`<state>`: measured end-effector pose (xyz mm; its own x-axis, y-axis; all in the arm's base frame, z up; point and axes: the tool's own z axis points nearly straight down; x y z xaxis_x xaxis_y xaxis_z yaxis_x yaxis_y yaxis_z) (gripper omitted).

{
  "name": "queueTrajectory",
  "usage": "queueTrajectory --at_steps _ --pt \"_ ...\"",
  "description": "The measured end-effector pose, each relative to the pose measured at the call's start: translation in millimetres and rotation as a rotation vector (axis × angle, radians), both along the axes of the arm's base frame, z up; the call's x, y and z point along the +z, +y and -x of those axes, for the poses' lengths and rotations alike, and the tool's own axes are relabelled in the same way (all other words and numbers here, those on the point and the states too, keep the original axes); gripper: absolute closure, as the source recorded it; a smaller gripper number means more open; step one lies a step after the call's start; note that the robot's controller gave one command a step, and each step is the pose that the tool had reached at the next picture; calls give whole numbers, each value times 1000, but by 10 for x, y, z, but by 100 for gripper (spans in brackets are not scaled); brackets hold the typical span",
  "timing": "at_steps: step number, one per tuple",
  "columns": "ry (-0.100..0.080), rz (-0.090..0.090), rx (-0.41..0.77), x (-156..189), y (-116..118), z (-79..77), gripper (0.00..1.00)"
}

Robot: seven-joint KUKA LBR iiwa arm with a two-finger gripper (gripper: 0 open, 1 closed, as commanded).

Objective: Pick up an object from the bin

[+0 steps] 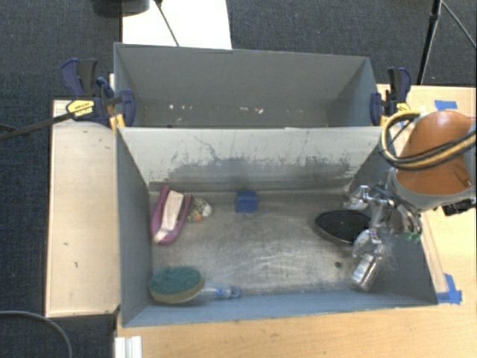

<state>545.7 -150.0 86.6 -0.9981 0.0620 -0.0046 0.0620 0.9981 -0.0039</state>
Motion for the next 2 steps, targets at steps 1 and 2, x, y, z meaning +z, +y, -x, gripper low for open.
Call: queueTrajectory --at_steps 1,2 --pt "0 -6 2 8 58 -16 100" --pt "-6 -3 -8 1161 210 -104 100"
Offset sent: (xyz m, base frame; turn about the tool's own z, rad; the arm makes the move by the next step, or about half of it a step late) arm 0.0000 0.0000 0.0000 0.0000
